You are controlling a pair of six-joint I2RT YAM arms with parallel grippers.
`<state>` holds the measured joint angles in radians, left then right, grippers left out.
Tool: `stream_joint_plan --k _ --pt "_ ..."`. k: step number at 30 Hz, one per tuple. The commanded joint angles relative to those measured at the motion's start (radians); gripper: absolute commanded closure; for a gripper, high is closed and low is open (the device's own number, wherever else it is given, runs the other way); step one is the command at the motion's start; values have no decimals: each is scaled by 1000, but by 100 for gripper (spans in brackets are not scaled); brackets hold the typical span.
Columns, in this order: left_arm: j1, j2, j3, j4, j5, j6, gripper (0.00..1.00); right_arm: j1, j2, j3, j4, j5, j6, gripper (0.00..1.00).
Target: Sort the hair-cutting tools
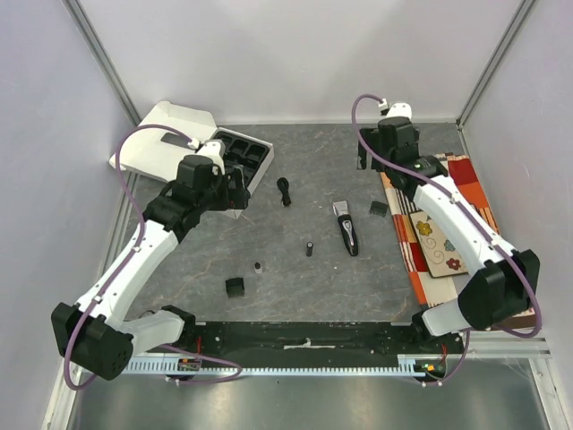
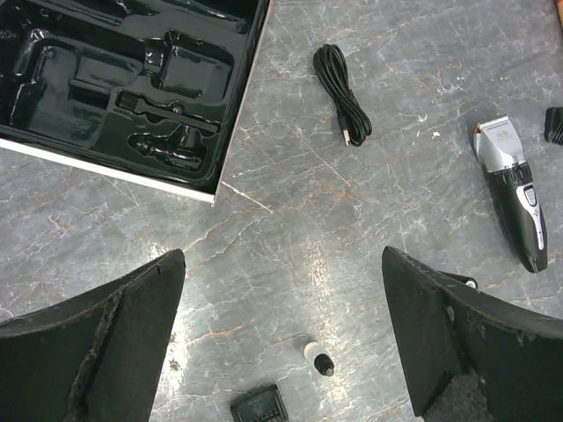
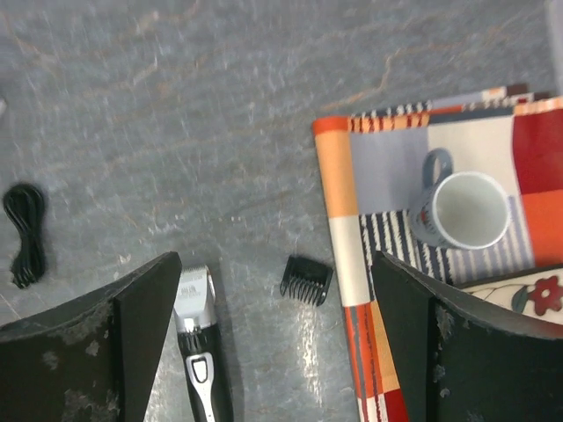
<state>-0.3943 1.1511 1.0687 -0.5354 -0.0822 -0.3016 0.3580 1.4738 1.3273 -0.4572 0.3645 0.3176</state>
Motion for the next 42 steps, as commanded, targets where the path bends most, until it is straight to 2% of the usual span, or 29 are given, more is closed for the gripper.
stream_joint_plan --k 1,3,4,7,9,12,16,30,42 --pt "-2 -44 -19 31 30 13 1 2 -64 102 -49 89 -3 2" --pt "-2 -54 -19 31 36 9 2 -1 -66 76 -55 174 35 2" --pt "-2 -56 -22 31 44 9 2 -2 -64 75 -58 159 34 2" --pt "-2 -67 -36 32 36 6 3 2 -63 69 -23 4 20 2" --pt "-2 -68 -41 32 41 2 3 15 -44 97 -27 -27 9 2" --pt "-2 -74 -50 37 45 -7 3 32 5 162 -132 -54 -34 2" --pt "-2 -67 -49 29 61 -17 4 80 40 158 -208 -139 -58 2" --pt "-3 -53 -46 25 105 -34 5 134 226 30 -212 -208 15 5" --pt "-2 -36 -46 26 104 -37 6 163 237 -180 -130 -269 70 9"
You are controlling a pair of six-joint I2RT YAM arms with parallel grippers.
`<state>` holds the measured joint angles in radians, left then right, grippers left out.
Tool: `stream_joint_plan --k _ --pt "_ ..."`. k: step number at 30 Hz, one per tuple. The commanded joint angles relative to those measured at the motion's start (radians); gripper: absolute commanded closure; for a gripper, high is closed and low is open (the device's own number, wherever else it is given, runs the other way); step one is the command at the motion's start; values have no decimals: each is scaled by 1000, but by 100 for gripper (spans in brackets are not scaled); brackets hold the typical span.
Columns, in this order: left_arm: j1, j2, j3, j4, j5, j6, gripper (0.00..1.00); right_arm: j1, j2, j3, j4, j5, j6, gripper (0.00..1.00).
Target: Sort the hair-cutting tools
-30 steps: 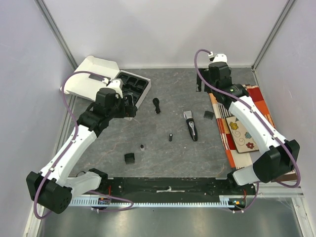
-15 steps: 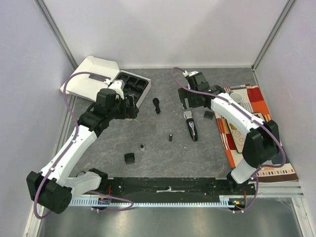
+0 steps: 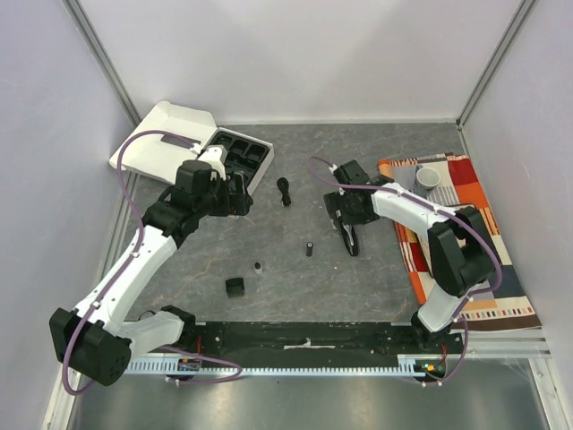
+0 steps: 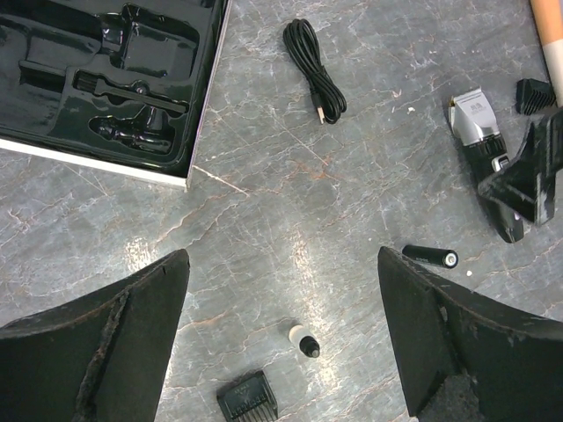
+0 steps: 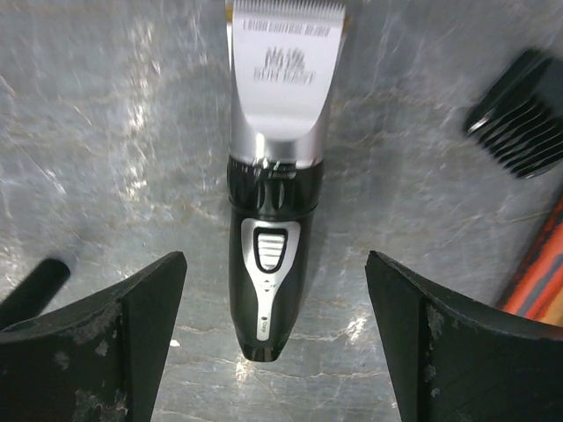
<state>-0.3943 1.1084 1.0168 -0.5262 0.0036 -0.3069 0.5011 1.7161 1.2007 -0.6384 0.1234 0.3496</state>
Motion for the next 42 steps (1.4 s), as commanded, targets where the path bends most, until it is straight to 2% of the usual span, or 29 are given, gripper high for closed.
stream_joint_plan --k 1,17,23,24,25,28,30,35,38,42 --pt "-2 5 5 17 16 -34 6 24 -9 -75 55 -31 43 10" --pt "-2 1 2 17 24 -35 7 31 42 -69 103 61 89 24" --pt "-2 -2 0 18 21 -37 7 31 63 -50 112 101 91 41" --pt "-2 -4 -1 23 19 -37 7 31 66 -47 111 105 88 46" --pt "-2 -5 -4 23 18 -37 7 31 65 -43 111 111 86 57" --pt "-2 -2 -3 20 16 -37 7 33 60 -26 105 113 72 69" --pt "-2 -1 -3 20 18 -38 7 40 62 -4 88 128 45 70" --pt "-2 -1 -3 20 9 -41 7 54 115 193 14 173 -38 73" --pt "-2 -2 -4 15 -1 -47 9 56 170 345 -23 157 -75 70" --pt "-2 13 -11 -8 -163 -98 10 56 250 561 -26 64 -129 68"
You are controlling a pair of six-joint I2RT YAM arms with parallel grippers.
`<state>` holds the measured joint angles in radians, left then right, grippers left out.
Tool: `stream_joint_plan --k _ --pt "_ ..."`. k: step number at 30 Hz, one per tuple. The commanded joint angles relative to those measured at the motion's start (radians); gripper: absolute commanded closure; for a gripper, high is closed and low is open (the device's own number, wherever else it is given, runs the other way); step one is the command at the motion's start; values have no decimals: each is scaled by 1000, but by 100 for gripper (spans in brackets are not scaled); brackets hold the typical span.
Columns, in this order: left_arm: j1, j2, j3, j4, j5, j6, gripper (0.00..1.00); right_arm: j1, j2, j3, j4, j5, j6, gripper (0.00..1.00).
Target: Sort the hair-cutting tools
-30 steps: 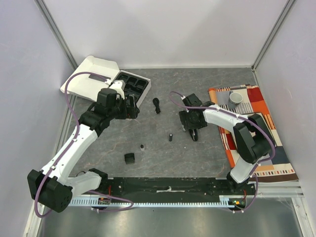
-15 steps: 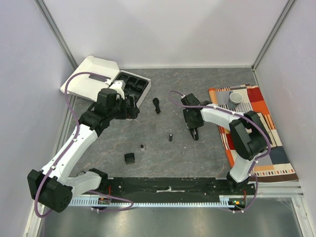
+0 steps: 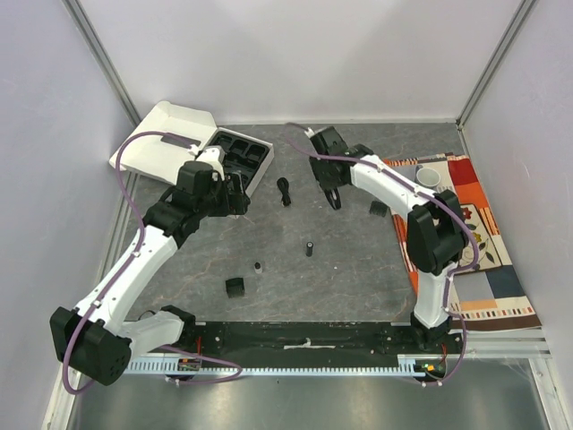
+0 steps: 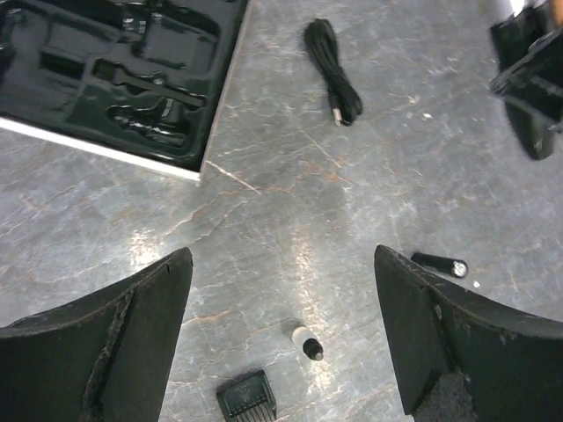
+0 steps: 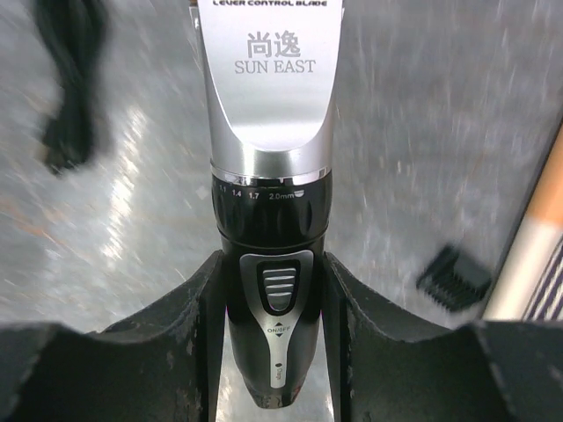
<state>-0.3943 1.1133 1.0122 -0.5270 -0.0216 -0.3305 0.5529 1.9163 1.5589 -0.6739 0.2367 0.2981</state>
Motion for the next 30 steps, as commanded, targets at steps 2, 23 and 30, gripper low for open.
stream_joint_plan --k 2,23,30 --pt "-2 19 0 -21 -257 -131 11 5 104 268 25 -102 -109 68" --pt "344 440 101 -4 -218 -561 33 28 340 721 34 -218 -255 75" --pt "356 545 173 28 -233 -633 35 30 299 589 80 -218 -281 76"
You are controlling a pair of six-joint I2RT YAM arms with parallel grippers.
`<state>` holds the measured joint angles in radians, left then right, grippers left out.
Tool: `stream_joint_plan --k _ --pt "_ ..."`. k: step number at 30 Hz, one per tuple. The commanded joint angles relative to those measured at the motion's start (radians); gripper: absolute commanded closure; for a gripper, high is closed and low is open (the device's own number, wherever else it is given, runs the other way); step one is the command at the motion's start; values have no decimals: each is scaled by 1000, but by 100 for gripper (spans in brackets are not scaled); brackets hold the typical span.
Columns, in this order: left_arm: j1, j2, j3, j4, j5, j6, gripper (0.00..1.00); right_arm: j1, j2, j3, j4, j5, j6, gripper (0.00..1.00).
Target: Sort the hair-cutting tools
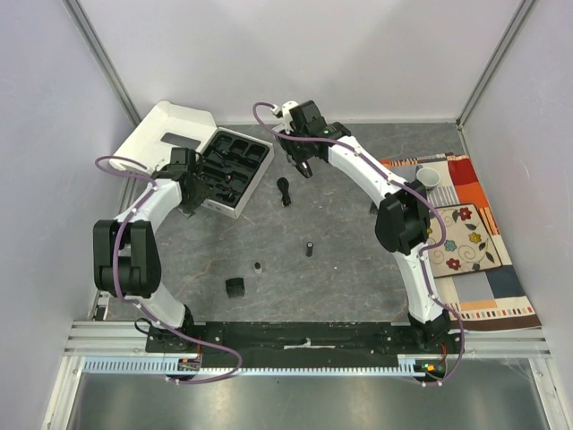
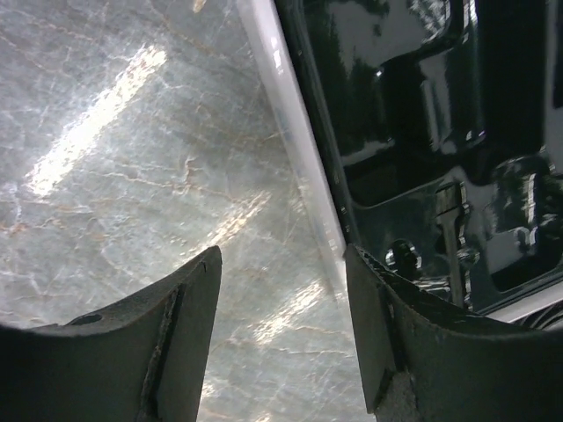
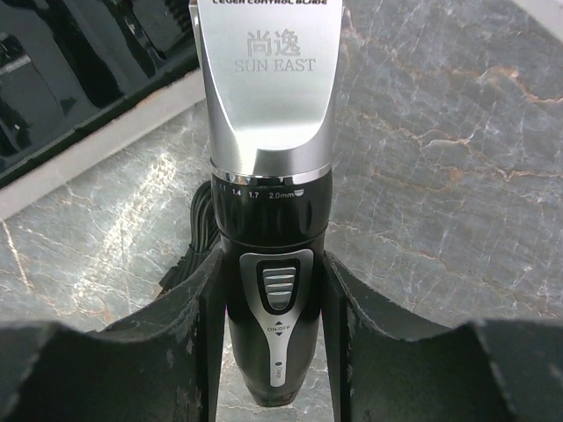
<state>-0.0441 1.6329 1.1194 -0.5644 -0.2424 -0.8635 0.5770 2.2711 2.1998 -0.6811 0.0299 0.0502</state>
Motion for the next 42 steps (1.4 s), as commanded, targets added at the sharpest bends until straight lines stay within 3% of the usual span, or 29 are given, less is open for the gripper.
stream_joint_plan --k 1,19,22,23,26,32,36,42 --pt "7 45 75 64 -14 -109 35 6 -62 -64 94 -12 -33 76" --pt "79 180 123 104 12 -129 37 17 -45 -160 143 -53 10 78" --pt "85 203 138 109 25 -118 47 20 -51 -178 149 -53 8 79" --pt "89 206 143 109 31 -115 57 21 -53 -189 152 -51 11 79" --pt "89 205 132 124 55 -104 75 23 -55 -202 150 -47 19 79" --pt "87 205 120 152 147 7 95 24 -96 -244 150 -36 14 79" --pt "87 222 117 149 235 110 98 24 -151 -281 143 -7 -1 78" --pt "72 217 109 138 232 156 98 24 -243 -354 138 11 -12 78"
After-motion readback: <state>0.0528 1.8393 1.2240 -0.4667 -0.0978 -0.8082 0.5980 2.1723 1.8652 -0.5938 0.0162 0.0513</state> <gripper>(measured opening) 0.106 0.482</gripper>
